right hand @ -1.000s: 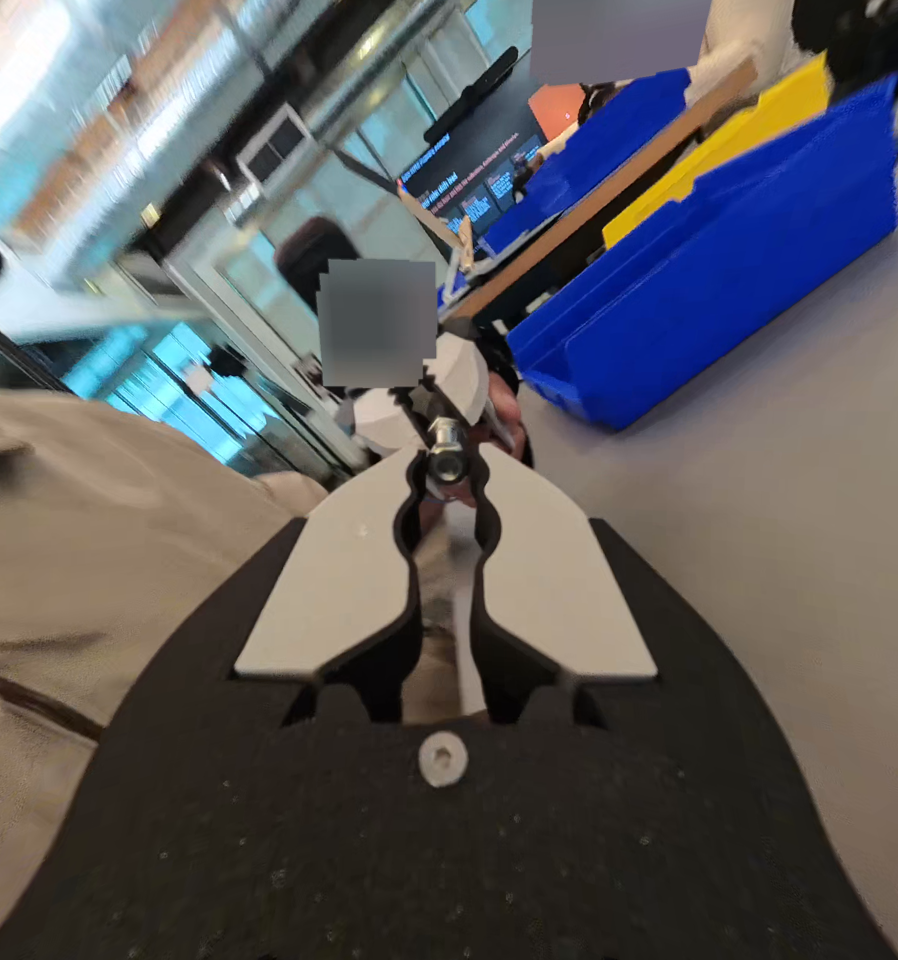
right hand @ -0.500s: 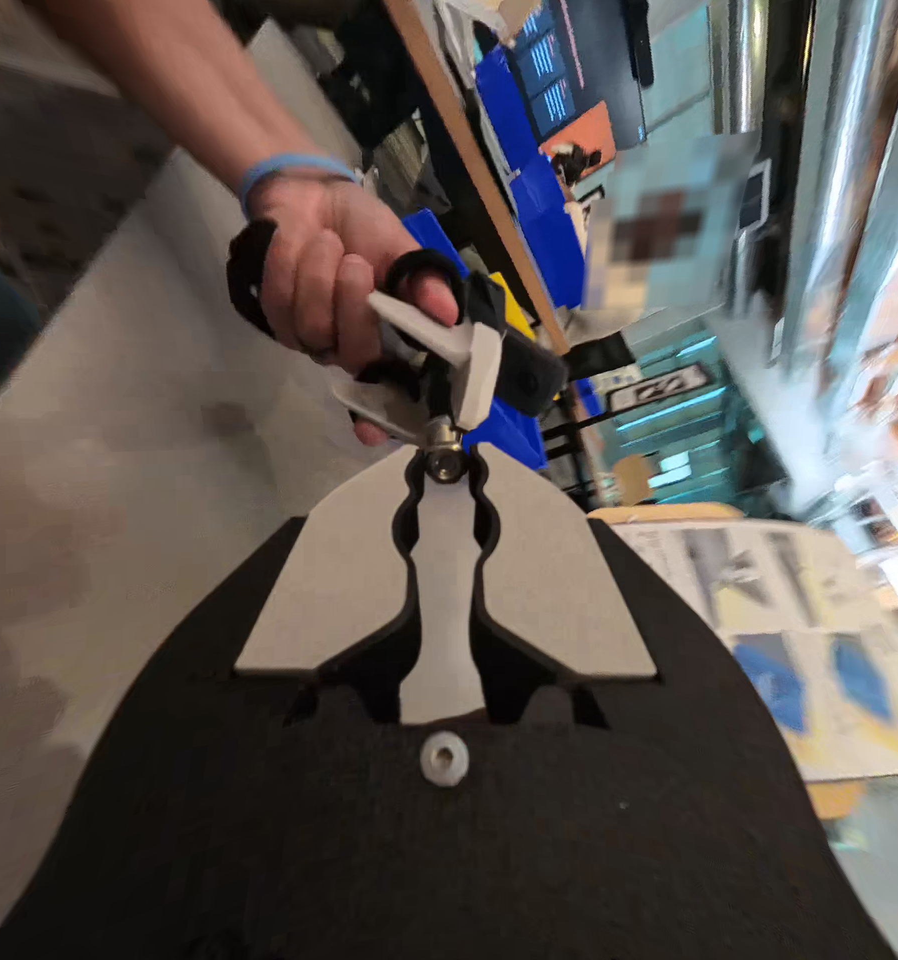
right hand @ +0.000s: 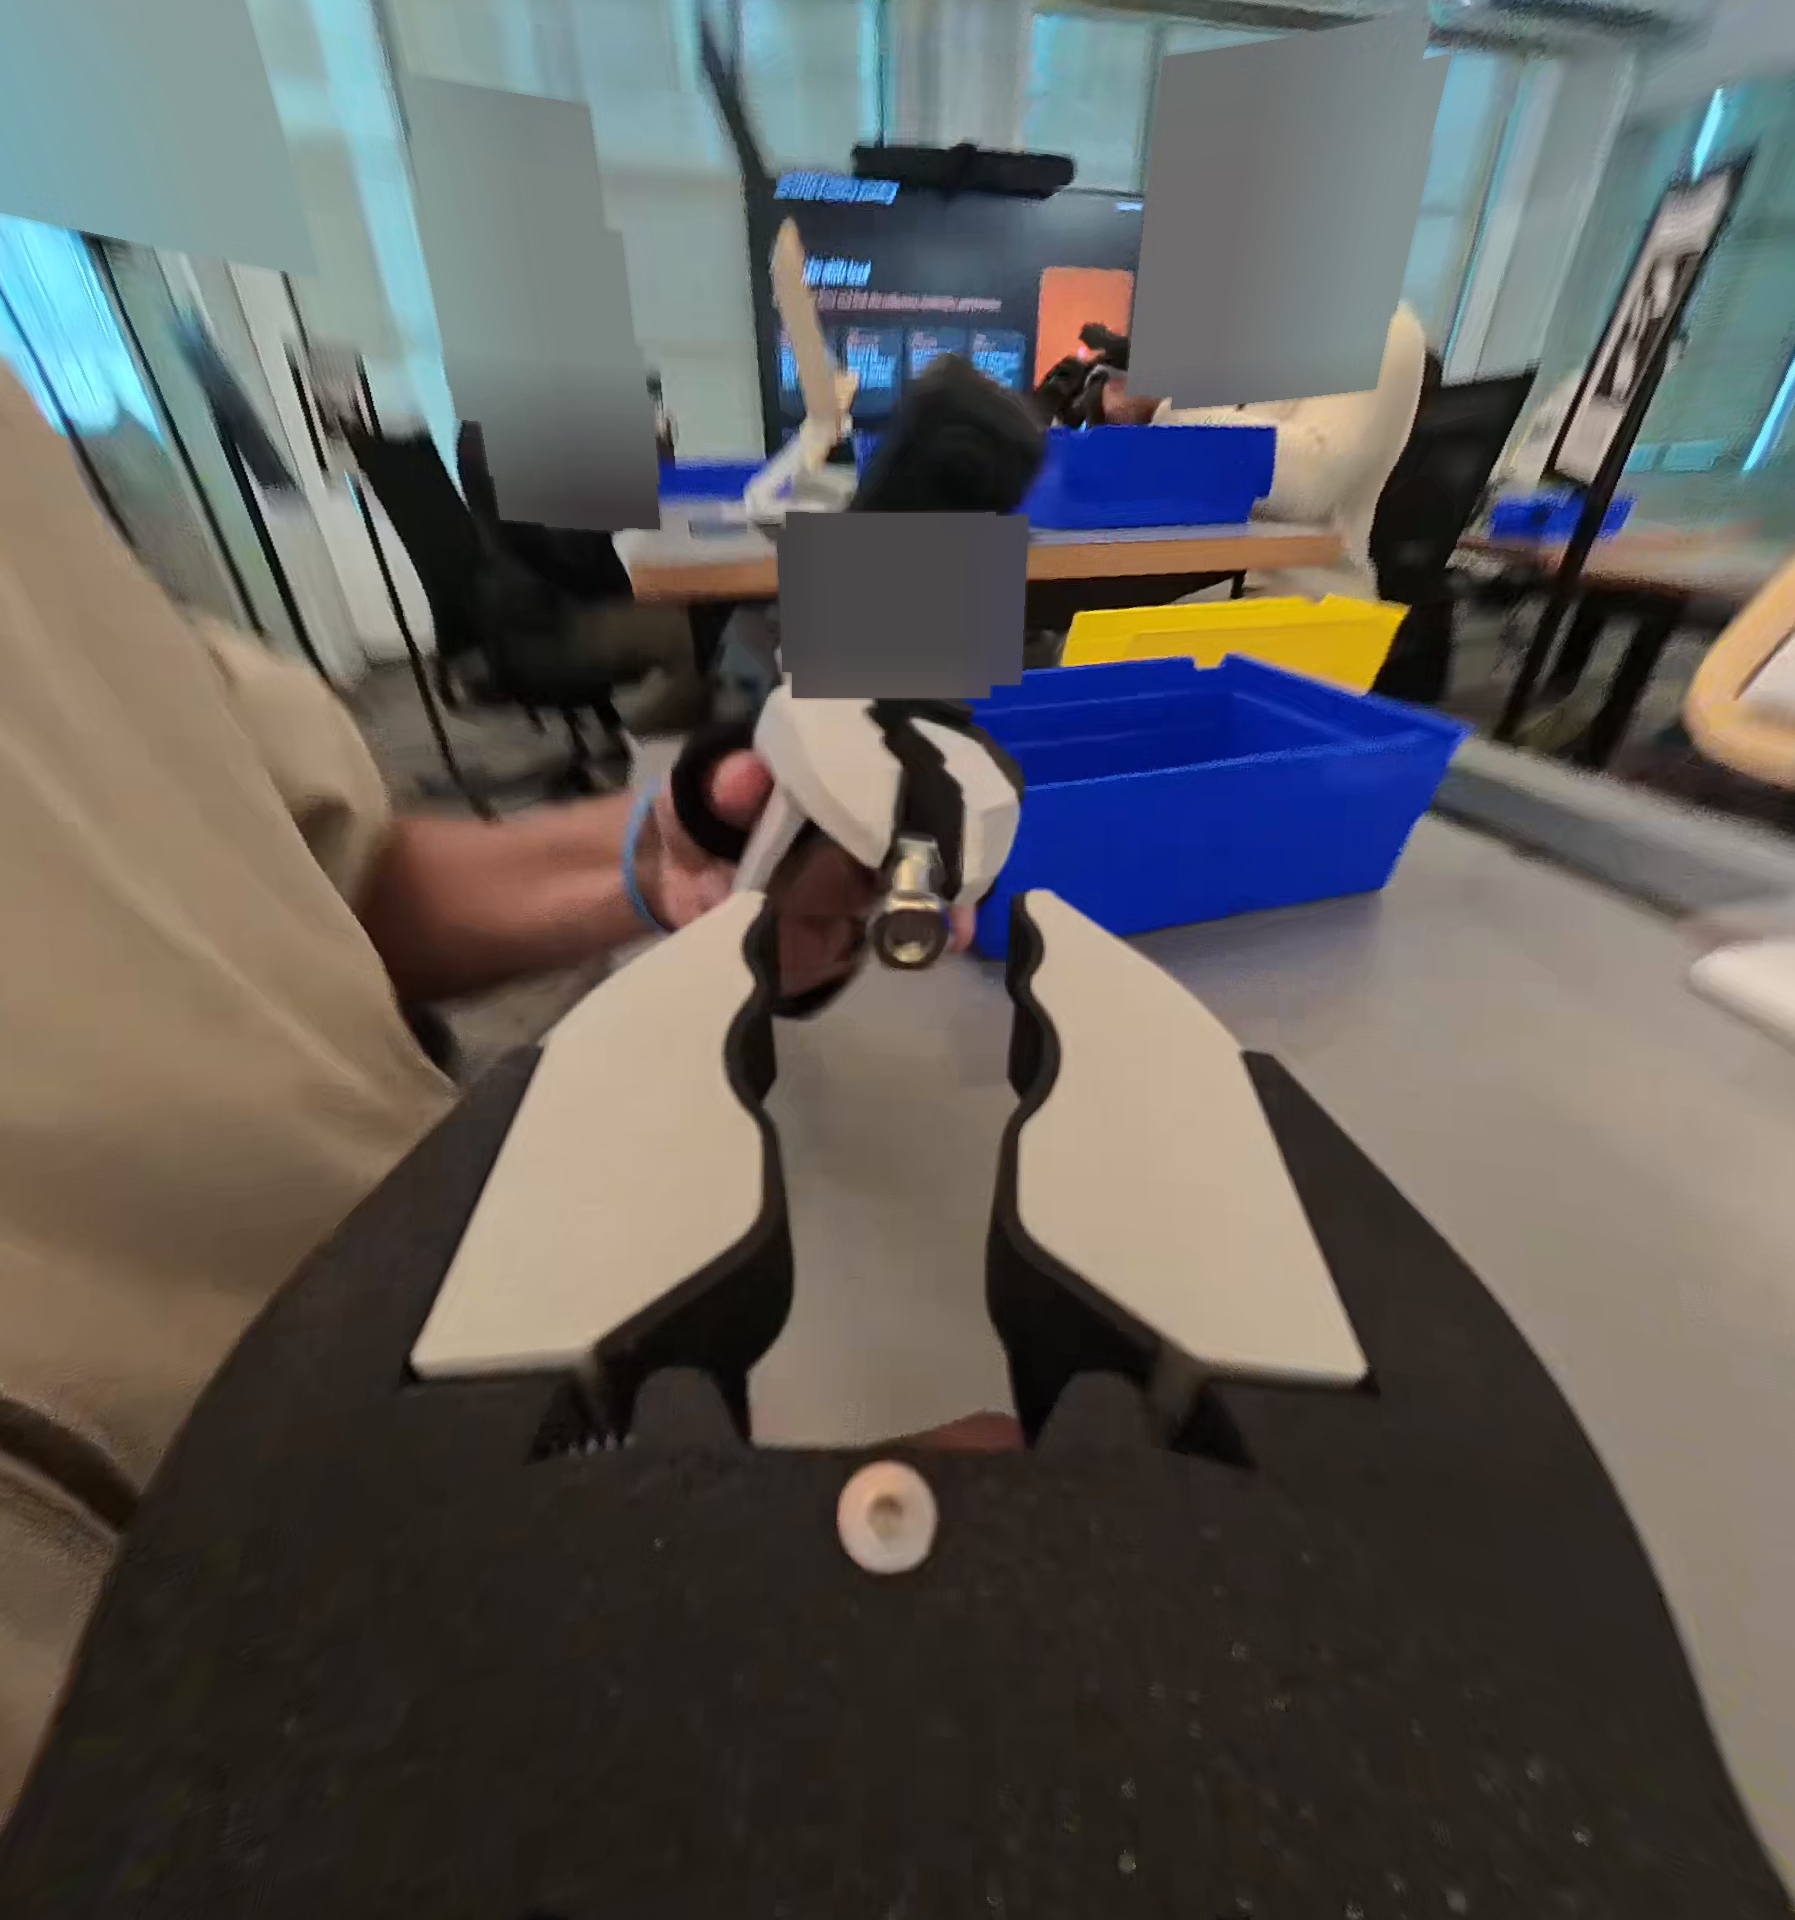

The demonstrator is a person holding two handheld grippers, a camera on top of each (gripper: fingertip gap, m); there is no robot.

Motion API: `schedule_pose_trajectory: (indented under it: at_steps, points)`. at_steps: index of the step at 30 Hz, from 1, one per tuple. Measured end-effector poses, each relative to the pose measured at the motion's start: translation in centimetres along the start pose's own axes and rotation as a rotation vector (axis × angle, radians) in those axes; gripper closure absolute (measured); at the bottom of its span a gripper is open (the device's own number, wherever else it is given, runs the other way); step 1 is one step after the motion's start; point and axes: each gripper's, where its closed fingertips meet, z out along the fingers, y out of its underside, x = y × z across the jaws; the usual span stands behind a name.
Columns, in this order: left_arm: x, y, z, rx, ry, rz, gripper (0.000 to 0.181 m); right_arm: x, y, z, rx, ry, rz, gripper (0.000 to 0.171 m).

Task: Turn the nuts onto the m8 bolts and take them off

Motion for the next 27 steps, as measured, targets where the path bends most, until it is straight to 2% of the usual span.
schedule_pose_trajectory:
  at_steps: [3, 6, 10, 12, 15, 20, 27]
  points:
    - [0.2, -0.2, -0.2, -0.001, -0.108, 0.233, 0.167, 0.3, 0.1, 0.2, 0.098, -0.048, 0.441, 0.133]
    - [0.1, -0.7, -0.5, 0.018, -0.23, 0.424, 0.167, 0.3, 0.6, 0.3, 0.168, -0.112, 0.726, 0.141]
    - [0.3, 0.5, -0.2, -0.054, -0.277, 0.567, 0.167, 0.0, 0.7, 0.7, 0.224, -0.18, 0.918, 0.156]
    - [0.3, 0.5, -0.3, -0.058, -0.286, 0.575, 0.167, -0.1, 0.9, 0.7, 0.209, -0.173, 0.909, 0.157]
    - [0.3, 0.7, -0.3, -0.057, -0.271, 0.49, 0.167, -0.2, 0.9, 0.6, 0.146, -0.121, 0.721, 0.157]
    - [1.5, 0.2, -0.4, 0.032, -0.042, 0.073, 0.168, -1.0, -0.1, 0.4, -0.025, -0.044, 0.105, 0.157]
    - [2.0, 0.5, -0.4, 0.037, 0.234, -0.41, 0.168, -1.4, -0.5, 0.3, -0.153, 0.045, -0.692, 0.157]
